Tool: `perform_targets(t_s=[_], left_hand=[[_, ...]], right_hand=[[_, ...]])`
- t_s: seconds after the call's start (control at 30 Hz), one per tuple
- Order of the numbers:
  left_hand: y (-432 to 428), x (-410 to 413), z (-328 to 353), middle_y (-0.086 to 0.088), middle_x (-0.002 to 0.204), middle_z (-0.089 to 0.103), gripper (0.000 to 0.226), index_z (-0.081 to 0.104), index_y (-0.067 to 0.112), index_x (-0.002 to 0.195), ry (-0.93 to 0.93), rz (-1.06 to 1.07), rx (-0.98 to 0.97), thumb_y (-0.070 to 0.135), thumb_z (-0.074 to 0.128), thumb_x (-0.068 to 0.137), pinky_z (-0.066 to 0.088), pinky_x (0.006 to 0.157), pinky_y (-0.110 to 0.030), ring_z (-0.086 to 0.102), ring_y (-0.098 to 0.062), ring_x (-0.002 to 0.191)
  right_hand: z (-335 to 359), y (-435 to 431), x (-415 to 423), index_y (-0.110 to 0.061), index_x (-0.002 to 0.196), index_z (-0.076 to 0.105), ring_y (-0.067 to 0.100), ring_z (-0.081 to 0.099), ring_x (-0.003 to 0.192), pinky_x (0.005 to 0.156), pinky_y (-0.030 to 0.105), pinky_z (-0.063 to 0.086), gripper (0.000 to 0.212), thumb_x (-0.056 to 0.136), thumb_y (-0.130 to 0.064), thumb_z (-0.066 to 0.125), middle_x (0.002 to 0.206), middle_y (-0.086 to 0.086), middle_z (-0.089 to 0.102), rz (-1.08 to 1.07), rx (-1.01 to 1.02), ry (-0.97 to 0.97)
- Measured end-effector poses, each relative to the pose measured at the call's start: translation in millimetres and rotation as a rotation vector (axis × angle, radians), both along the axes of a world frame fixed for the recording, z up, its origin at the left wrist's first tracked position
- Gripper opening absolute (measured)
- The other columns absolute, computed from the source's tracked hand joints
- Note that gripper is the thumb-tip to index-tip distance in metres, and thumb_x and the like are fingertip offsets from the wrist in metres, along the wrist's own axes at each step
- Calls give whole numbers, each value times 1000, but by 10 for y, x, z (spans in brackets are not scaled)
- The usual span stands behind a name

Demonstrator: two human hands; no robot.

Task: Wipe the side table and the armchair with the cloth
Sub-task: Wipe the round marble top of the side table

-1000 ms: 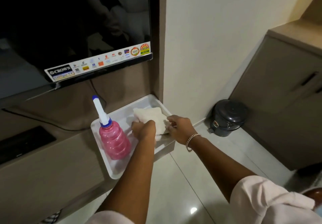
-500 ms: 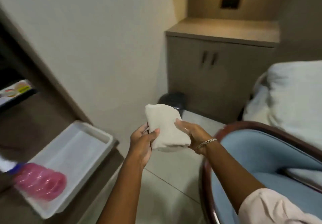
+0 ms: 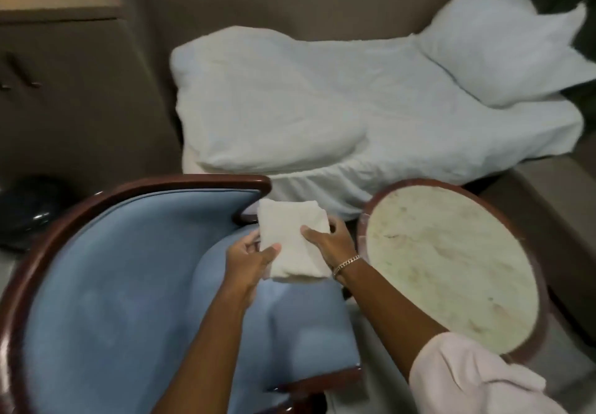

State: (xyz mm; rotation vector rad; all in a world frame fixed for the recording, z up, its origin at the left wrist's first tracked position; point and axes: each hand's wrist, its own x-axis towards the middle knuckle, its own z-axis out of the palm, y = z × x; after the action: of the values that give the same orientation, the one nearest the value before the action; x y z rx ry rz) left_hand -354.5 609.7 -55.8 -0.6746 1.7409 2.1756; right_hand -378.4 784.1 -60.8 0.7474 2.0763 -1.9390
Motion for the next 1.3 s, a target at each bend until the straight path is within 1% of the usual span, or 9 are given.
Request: perform_targets(t_s=[0.13, 0.23, 0.4, 0.57, 0.67, 0.8, 0.97, 1.1, 1.3], left_hand=[[1165, -276, -486, -21, 123, 70, 52, 61, -2, 129, -19, -138, -48, -6, 76, 79, 59, 86, -41, 69, -34, 104], [1935, -293, -774, -19, 124, 70, 51, 62, 0, 130, -7, -251, -121, 1, 76, 81, 58, 94, -43, 68, -34, 109], [2540, -419, -1413, -4, 104, 73, 42, 64, 11, 129, -81, -295, -172, 7, 67, 87, 53, 71, -14, 67, -10, 85], [2153, -485, -2385, -26, 149, 50, 52, 46, -1, 144, 5, -408, -939, 21, 55, 98, 33, 118, -41, 46, -40, 139], [1870, -572, -2901, -32, 158, 32, 67, 35, -6, 150, 103, -555, -1348, 35, 42, 97, 24, 121, -61, 27, -51, 148], [1770, -561, -3411, -28, 164, 21, 79, 18, 0, 157, 231, -579, -1713, 48, 35, 97, 19, 120, -60, 17, -47, 153], [1672, -513, -3618, -23, 168, 15, 84, 13, 4, 158, 319, -487, -1783, 52, 39, 94, 14, 125, -57, 9, -40, 156], [1688, -543, -3536, -23, 167, 18, 84, 14, 4, 158, 311, -482, -1770, 51, 41, 94, 16, 124, -58, 11, -40, 156], [1687, -537, -3668, -23, 168, 12, 86, 11, 4, 159, 318, -496, -1764, 53, 37, 93, 12, 126, -57, 5, -39, 157]], right_hand=[[-429, 1057, 101, -11, 139, 41, 26, 56, 117, 102, 42, 48, 73, 79, -19, 81, 130, 7, 56, -165, 264, -4], [-759, 1821, 193, -9, 141, 41, 26, 51, 121, 101, 34, 43, 69, 83, -18, 77, 140, 13, 51, -192, 358, -73], [-1513, 2706, 19, -16, 137, 48, 30, 53, 122, 98, 40, 47, 62, 83, -22, 77, 138, 11, 54, -64, 433, -159], [-2326, 2767, -88, -26, 146, 42, 47, 34, 141, 106, 57, 38, 66, 88, -57, 52, 158, 18, 34, 405, 1069, -66], [-2590, 2534, 294, -36, 151, 31, 48, 14, 150, 112, 67, 23, 76, 86, -74, 40, 165, 9, 23, 761, 1222, 135], [-2785, 2648, -152, -39, 150, 31, 49, 15, 149, 106, 74, 29, 75, 84, -72, 42, 165, 8, 23, 572, 1262, 83], [-2823, 2339, -1797, -41, 147, 34, 52, 14, 147, 109, 72, 25, 67, 87, -71, 34, 163, 9, 28, 443, 1271, 83], [-2784, 2329, -576, -37, 146, 42, 49, 21, 148, 108, 68, 28, 61, 92, -66, 40, 160, 8, 34, 838, 1330, 441], [-2723, 2780, -1610, -41, 149, 30, 50, 13, 148, 105, 73, 30, 66, 89, -69, 33, 164, 8, 23, 459, 1288, -15]])
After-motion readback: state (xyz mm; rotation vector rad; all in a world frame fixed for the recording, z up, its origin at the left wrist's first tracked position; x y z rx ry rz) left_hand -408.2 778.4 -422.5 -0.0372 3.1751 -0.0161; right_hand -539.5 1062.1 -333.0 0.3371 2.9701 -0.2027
